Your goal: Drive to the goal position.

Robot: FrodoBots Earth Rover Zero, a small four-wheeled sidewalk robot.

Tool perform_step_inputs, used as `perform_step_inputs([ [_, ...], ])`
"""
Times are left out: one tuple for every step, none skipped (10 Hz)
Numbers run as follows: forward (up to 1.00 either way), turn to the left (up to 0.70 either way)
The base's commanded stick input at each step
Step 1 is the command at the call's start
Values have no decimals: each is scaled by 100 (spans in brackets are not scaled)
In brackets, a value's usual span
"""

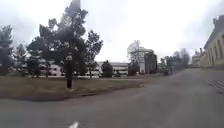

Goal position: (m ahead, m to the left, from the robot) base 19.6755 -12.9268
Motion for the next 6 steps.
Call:
perform_step_inputs([
  [0, -70],
  [0, -70],
  [35, -52],
  [70, -35],
  [70, -35],
  [70, -35],
])
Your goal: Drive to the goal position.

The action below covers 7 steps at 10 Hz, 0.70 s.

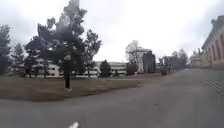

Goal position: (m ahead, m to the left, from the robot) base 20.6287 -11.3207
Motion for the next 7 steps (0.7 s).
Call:
perform_step_inputs([
  [70, -35],
  [70, -35],
  [70, -35],
  [15, -62],
  [66, -37],
  [3, -69],
  [0, -70],
])
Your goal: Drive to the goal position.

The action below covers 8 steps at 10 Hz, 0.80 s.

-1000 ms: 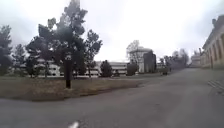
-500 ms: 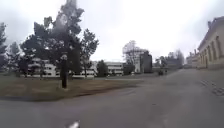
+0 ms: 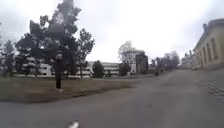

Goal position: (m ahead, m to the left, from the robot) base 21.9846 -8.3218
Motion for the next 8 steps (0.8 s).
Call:
perform_step_inputs([
  [0, -70],
  [28, -56],
  [65, -38],
  [70, -35],
  [70, -35],
  [70, -35],
  [70, -35],
  [70, -35],
])
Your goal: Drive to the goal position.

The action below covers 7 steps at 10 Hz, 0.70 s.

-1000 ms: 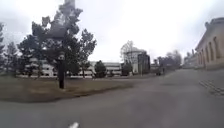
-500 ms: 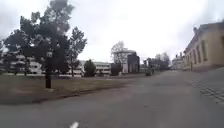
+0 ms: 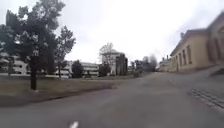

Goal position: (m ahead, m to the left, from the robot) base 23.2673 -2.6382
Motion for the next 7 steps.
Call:
perform_step_inputs([
  [70, -35],
  [70, -35],
  [70, -29],
  [54, 0],
  [0, 0],
  [14, 0],
  [44, 0],
])
